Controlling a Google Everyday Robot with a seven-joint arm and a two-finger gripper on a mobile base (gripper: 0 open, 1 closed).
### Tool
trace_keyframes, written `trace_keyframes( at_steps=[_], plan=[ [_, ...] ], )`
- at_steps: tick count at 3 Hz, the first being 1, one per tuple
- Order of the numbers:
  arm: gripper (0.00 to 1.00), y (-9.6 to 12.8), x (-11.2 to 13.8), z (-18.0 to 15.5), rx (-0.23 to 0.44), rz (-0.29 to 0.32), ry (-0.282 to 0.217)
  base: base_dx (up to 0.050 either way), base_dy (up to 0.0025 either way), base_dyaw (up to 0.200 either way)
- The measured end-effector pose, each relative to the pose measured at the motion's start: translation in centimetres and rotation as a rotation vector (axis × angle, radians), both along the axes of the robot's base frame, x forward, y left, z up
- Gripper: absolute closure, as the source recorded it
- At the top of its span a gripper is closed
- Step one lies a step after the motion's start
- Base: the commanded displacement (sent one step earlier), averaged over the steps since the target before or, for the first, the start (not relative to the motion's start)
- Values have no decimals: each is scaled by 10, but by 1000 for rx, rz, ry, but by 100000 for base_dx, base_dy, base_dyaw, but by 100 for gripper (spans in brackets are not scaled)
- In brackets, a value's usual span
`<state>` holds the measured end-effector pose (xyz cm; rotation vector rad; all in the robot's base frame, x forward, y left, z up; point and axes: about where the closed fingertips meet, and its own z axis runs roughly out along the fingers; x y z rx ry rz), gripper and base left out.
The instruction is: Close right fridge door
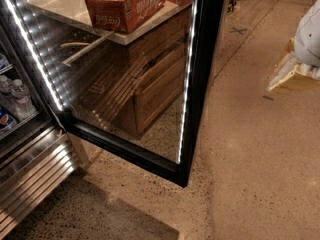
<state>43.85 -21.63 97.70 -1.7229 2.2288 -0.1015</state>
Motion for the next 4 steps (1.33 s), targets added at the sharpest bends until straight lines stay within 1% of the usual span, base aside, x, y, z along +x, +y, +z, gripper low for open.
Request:
trace_keyframes(
  at_steps=[1, 2, 3, 4],
  plan=[
    [100, 0, 0, 0, 0, 0, 0, 4847, 0, 16],
    [100, 0, 0, 0, 0, 0, 0, 0, 0, 0],
    [100, -12, 21, 2, -13, -43, 17, 0, 0, 0],
    [100, -34, 70, -9, -39, -92, 85, 0, 0, 0]
  ],
)
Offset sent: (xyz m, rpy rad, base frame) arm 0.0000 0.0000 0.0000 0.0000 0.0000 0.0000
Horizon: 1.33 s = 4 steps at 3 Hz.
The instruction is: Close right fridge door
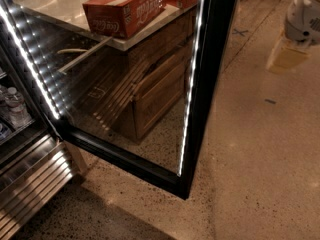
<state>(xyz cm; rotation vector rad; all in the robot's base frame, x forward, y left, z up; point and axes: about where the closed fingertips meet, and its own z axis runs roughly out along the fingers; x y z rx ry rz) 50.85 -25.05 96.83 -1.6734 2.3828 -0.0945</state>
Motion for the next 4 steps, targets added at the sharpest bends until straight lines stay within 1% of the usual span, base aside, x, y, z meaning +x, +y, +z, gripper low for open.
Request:
trace_keyframes(
  at_steps=[1, 2, 3, 4],
  plan=[
    [100, -5, 23, 9, 16, -17, -43, 0, 0, 0],
    [100, -3, 30, 8, 20, -16, -60, 0, 0, 0],
    [100, 4, 39, -2, 3, -6, -43, 0, 0, 0],
    [100, 23, 48, -18, -24, 33, -31, 0, 0, 0]
  ],
)
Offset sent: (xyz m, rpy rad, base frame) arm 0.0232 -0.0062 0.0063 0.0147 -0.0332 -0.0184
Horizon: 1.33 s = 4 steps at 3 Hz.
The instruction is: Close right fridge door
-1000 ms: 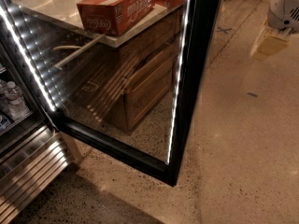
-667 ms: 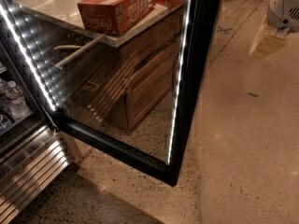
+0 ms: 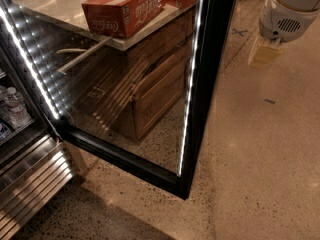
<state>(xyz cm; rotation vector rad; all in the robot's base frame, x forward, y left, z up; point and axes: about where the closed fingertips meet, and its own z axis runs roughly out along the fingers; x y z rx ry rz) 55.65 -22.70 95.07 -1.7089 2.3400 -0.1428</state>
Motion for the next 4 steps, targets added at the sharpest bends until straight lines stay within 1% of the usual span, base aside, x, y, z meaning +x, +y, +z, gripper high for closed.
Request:
trace_keyframes(
  at_steps=[1, 2, 3, 4],
  plan=[
    [100, 0, 0, 0, 0, 0, 0, 0, 0, 0],
    [100, 13, 12, 0, -35, 13, -1, 0, 0, 0],
    [100, 42, 26, -6, -69, 61, -5, 0, 0, 0],
    [100, 42, 26, -6, -69, 61, -5, -2089, -189, 18185]
  ],
)
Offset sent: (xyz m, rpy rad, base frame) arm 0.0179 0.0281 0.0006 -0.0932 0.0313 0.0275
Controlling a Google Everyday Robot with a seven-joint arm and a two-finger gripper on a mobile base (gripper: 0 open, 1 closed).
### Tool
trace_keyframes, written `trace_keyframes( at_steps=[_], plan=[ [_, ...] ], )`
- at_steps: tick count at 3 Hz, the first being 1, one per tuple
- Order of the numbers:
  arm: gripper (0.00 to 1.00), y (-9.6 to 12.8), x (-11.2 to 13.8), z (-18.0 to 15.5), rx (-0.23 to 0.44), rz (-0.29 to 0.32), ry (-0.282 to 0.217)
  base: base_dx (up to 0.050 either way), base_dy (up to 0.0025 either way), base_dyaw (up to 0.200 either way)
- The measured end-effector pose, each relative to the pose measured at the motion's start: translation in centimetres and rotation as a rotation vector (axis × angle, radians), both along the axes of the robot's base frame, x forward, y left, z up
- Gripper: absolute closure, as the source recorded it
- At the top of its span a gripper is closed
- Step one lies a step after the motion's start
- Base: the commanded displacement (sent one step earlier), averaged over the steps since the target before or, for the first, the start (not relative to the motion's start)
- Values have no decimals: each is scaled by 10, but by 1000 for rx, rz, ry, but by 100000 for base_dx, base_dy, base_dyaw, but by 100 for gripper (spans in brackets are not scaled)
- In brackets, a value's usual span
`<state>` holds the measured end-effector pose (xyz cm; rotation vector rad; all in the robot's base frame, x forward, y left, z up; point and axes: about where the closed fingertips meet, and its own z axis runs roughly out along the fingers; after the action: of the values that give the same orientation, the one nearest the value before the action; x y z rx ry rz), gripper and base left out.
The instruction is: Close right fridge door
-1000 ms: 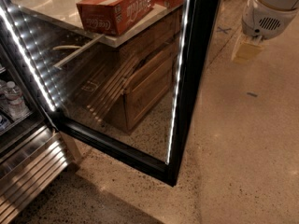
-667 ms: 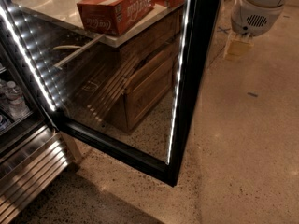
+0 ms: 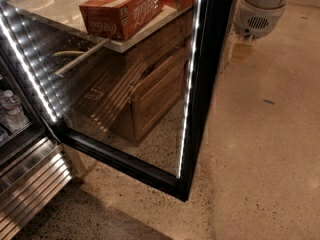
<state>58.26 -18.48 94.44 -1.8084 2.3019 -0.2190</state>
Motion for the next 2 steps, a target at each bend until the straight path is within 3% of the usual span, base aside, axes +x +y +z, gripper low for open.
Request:
trace_keyframes(
  at_steps=[2],
  plan=[
    [100, 2, 10, 4, 30, -27, -13, 0, 0, 0]
  ],
)
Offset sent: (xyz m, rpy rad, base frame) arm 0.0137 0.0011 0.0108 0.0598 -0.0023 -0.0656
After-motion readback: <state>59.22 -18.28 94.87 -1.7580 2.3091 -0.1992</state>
